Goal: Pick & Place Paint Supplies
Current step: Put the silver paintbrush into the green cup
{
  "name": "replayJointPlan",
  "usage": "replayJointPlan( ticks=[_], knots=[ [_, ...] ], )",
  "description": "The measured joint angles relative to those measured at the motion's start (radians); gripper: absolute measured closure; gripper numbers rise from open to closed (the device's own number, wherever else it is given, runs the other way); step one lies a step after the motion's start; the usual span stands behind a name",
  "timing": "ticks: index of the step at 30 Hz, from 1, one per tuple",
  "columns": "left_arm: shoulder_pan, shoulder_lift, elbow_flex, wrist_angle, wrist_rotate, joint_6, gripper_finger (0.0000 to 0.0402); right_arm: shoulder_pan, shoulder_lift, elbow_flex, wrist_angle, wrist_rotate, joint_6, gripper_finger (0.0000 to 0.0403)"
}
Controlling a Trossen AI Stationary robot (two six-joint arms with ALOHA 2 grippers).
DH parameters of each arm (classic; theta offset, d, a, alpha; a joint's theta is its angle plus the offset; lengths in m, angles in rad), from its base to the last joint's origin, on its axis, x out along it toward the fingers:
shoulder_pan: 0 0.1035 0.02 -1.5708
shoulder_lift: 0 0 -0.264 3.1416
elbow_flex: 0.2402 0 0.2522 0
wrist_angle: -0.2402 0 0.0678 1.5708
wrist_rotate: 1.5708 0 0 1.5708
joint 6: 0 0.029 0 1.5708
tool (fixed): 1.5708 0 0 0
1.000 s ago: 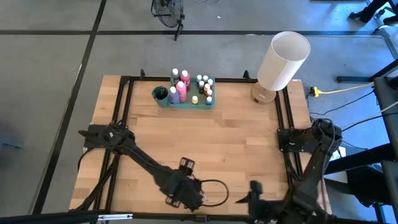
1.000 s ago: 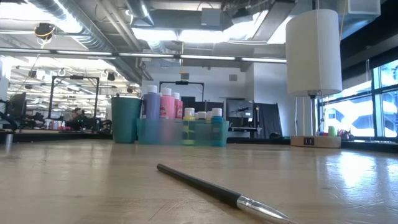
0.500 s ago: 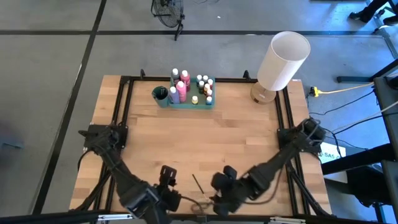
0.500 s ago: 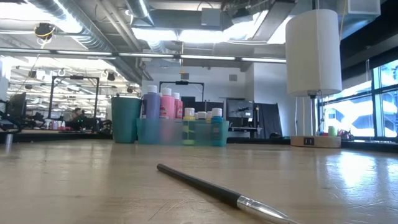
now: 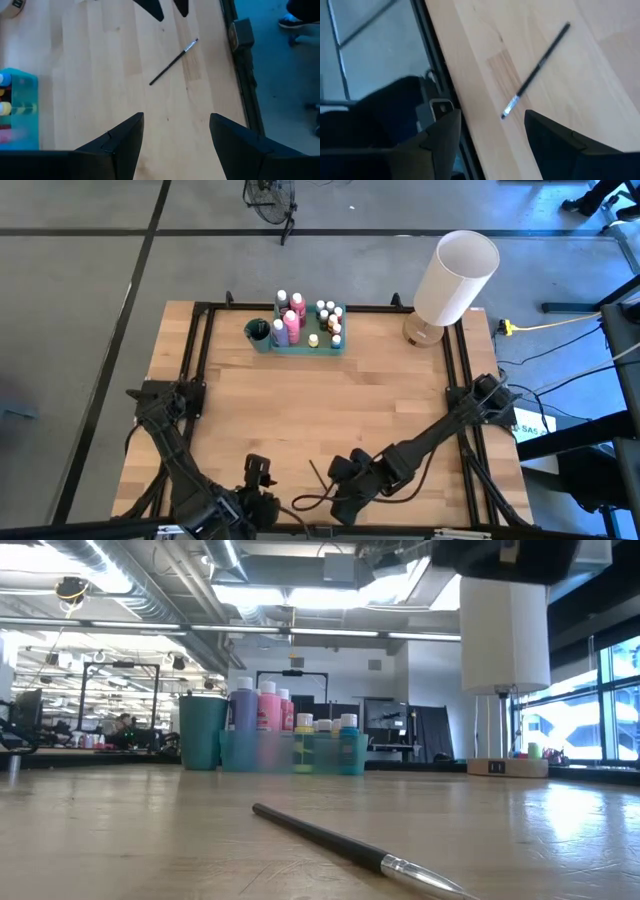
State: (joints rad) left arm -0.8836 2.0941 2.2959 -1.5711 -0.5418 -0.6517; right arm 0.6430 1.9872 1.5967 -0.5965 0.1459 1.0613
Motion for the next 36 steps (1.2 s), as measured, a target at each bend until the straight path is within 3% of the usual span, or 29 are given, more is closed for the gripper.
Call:
replayJointPlan(
  ticks=[4, 16, 28, 36],
  knots=[
    [0.015, 0.000, 0.000, 0.000, -0.029, -0.027, 0.0178, -0.006, 0.021, 0.000, -0.028, -0.046, -0.003, 0.0179],
    [0.061, 0.001, 0.000, 0.000, -0.039, -0.045, 0.0178, -0.029, 0.075, 0.000, -0.038, -0.057, -0.044, 0.0179],
    [0.028, 0.002, 0.000, 0.000, -0.040, -0.104, 0.0178, -0.010, 0.084, 0.000, 0.020, -0.071, -0.055, 0.0179],
    [0.011, 0.002, 0.000, 0.000, -0.052, -0.204, 0.0178, 0.012, 0.165, 0.018, 0.036, -0.073, -0.013, 0.0179]
  ],
)
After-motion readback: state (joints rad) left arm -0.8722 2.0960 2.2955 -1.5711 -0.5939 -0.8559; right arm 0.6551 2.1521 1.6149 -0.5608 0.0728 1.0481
